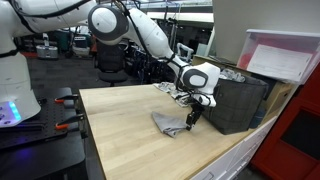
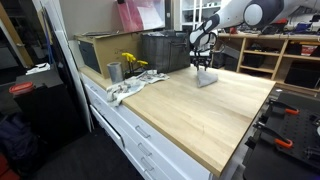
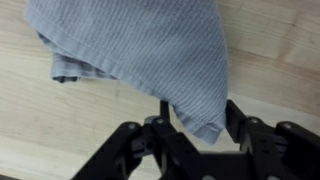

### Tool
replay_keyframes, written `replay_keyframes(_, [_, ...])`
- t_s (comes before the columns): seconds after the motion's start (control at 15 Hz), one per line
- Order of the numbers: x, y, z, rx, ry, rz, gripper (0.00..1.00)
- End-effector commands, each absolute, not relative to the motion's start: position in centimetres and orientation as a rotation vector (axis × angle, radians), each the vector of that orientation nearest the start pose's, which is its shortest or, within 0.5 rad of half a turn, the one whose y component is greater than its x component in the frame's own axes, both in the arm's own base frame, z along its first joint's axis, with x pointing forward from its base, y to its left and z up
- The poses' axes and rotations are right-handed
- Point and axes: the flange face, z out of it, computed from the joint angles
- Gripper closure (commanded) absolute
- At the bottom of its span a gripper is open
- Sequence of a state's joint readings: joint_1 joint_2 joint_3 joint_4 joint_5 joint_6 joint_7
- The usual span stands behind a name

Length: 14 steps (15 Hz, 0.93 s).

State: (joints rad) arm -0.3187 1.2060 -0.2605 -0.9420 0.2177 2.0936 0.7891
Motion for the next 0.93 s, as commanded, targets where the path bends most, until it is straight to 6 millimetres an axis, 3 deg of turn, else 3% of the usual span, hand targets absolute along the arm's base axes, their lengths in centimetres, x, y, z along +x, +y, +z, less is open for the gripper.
replay_keyframes(0.0, [70.2,-34.8,15.4,-2.524,2.022,-0.024,0.73])
replay_keyframes(0.2, [70.4,-34.1,17.3,-2.562,2.038,-0.058,0.92])
replay_keyframes(0.27, [70.4,-33.8,17.9,-2.581,2.042,-0.070,0.80])
replay_keyframes(0.33, [70.5,-33.4,18.5,-2.592,2.046,-0.077,0.99])
replay_keyframes(0.87, [68.9,-28.3,21.8,-2.667,2.017,0.013,0.99])
